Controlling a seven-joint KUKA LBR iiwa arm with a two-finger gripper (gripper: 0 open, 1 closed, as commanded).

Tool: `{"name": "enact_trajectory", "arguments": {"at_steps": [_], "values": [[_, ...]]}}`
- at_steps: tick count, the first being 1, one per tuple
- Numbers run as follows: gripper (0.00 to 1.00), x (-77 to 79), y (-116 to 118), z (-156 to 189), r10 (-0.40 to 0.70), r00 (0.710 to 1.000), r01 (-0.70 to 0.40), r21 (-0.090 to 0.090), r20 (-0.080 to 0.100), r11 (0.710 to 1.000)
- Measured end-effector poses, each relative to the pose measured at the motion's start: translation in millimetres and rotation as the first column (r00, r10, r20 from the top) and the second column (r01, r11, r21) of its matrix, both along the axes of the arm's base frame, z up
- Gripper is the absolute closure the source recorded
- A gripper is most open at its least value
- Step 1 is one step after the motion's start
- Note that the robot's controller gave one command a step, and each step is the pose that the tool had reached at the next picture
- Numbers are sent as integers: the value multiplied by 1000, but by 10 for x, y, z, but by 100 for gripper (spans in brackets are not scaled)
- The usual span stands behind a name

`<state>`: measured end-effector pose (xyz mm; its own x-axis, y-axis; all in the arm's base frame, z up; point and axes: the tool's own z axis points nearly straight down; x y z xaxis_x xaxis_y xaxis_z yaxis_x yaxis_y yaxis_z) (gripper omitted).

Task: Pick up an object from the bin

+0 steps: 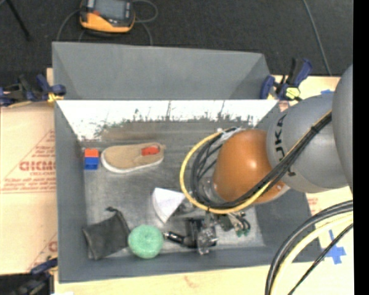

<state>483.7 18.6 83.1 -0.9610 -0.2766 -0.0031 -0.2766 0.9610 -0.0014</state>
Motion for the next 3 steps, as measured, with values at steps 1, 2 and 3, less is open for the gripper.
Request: {"name": "enact_trajectory", "arguments": {"at_steps": [1, 2, 3], "values": [[100, -1, 299, -97, 319, 948, -319, -1, 7, 948], [100, 0, 300, -97, 319, 948, -319, -1, 7, 948], [100, 39, 162, 1226, 278, 961, -278, 1, -2, 961]]}}
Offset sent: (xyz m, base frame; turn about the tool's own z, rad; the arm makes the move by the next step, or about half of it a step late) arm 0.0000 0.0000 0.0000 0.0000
